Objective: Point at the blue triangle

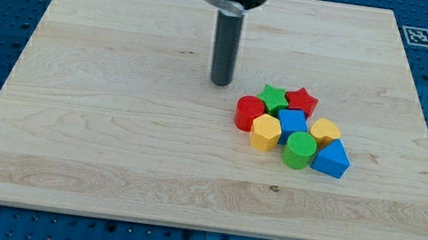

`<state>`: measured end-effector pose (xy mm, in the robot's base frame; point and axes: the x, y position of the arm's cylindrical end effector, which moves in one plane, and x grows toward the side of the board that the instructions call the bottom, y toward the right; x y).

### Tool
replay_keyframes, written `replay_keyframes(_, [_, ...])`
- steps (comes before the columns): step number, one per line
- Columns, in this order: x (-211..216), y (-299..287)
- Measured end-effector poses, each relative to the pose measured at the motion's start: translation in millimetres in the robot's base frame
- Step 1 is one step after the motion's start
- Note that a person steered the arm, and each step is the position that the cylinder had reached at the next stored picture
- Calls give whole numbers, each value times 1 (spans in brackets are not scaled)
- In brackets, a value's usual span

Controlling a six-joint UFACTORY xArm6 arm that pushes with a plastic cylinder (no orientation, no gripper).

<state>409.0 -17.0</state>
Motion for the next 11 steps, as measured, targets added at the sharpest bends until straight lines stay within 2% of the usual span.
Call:
replay_keyframes(1, [0, -42])
replay_keyframes(2, [31, -52])
replay_keyframes(3, [93, -35])
replay_keyframes(4, [138, 20])
replay_keyframes(5, [182, 105])
replay_keyframes(6, [188, 229])
replay_keyframes(7, [151, 290])
replay_keyframes(8, [131, 292])
replay_keyframes(9, [145, 292])
replay_keyframes(10, [154, 274])
replay_keyframes(11, [143, 231])
